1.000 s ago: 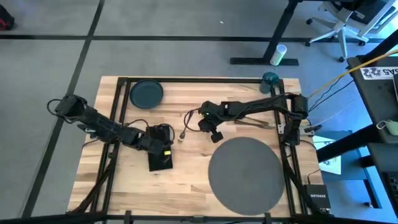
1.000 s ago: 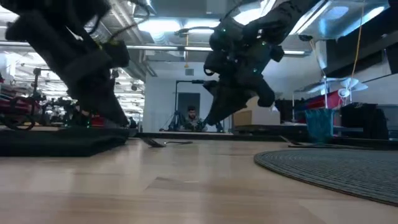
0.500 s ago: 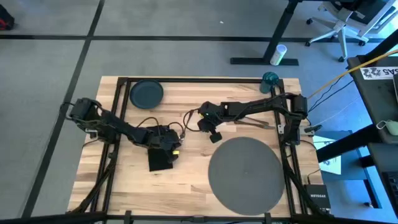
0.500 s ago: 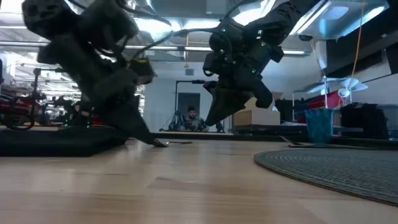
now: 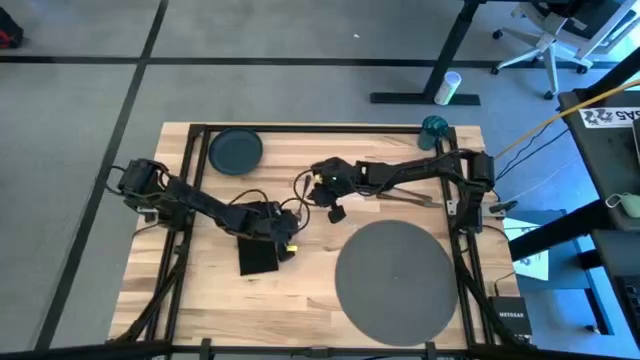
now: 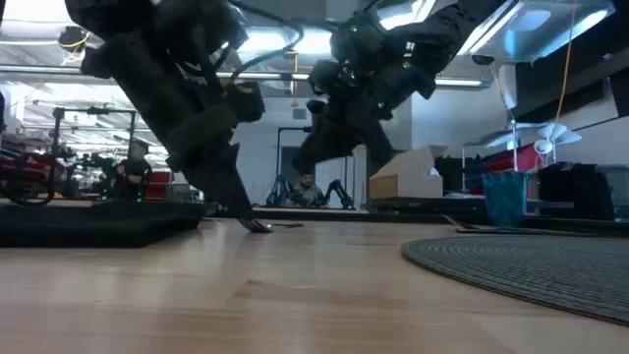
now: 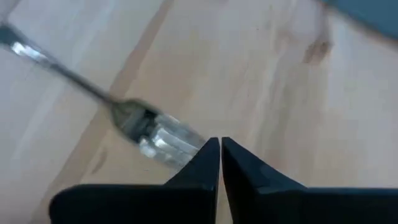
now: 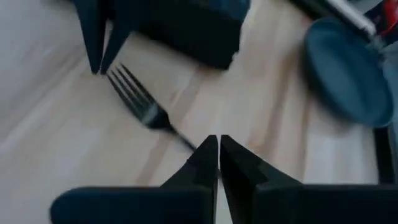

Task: Set table place
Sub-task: Put the black fork on the black table napkin

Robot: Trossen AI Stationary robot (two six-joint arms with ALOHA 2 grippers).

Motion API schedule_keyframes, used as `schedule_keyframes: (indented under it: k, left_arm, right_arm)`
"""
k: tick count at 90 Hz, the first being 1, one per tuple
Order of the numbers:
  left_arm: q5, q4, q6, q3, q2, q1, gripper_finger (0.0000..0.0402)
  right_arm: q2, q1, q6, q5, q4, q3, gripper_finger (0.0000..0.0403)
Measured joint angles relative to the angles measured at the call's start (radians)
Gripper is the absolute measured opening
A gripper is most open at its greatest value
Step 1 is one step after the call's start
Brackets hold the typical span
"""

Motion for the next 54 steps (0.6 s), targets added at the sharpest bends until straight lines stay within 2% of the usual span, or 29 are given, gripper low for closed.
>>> schedule_keyframes:
  k: [33,54]
  left_arm:
    - [-0.078,-0.05,-0.015,0.0,0.0,0.02,0.0]
    - [-0.129,-0.132,-0.065,-0.001,0.0,0.046,0.0]
  right_arm:
    - [0.097,-0.028,0.008,0.01,0.021,0.009,0.0003]
    - [0.127,-0.039,0.03,0.08,0.081,0.009,0.0003]
